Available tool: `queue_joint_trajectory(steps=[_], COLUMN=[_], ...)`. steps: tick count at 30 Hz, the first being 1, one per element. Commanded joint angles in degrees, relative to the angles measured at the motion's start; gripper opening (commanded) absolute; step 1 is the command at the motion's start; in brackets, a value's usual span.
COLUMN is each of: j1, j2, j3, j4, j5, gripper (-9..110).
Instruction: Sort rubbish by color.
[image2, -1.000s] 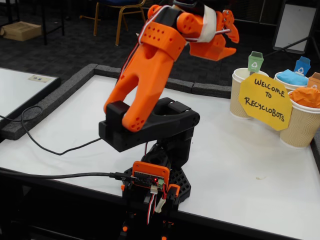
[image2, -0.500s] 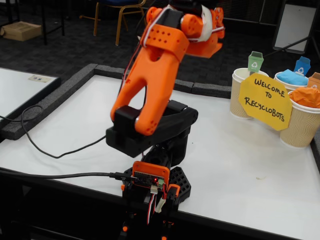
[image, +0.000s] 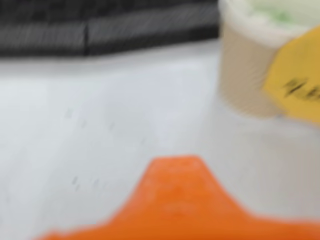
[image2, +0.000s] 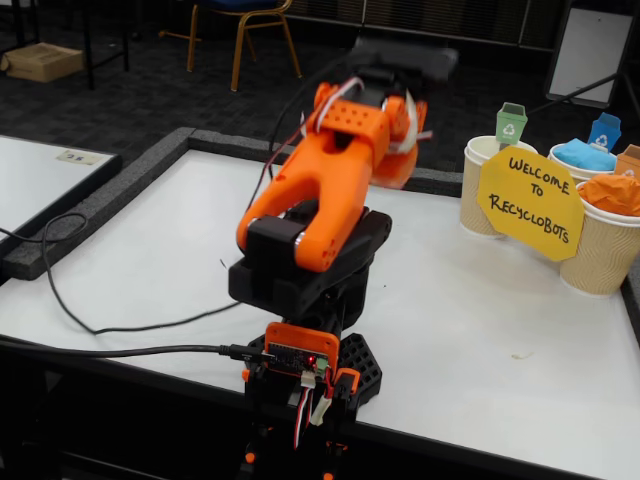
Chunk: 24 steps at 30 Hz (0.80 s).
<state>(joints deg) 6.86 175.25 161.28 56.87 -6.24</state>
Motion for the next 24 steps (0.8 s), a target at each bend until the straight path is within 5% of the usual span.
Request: queue_joint_trajectory(steps=[1, 24], j1=[-3.87, -4.39], j2=[0.18, 13.01], j3=[2.81, 14.06], j4=[-4.66, 2.90], j5=[-1.14, -1.05], gripper=[0, 1])
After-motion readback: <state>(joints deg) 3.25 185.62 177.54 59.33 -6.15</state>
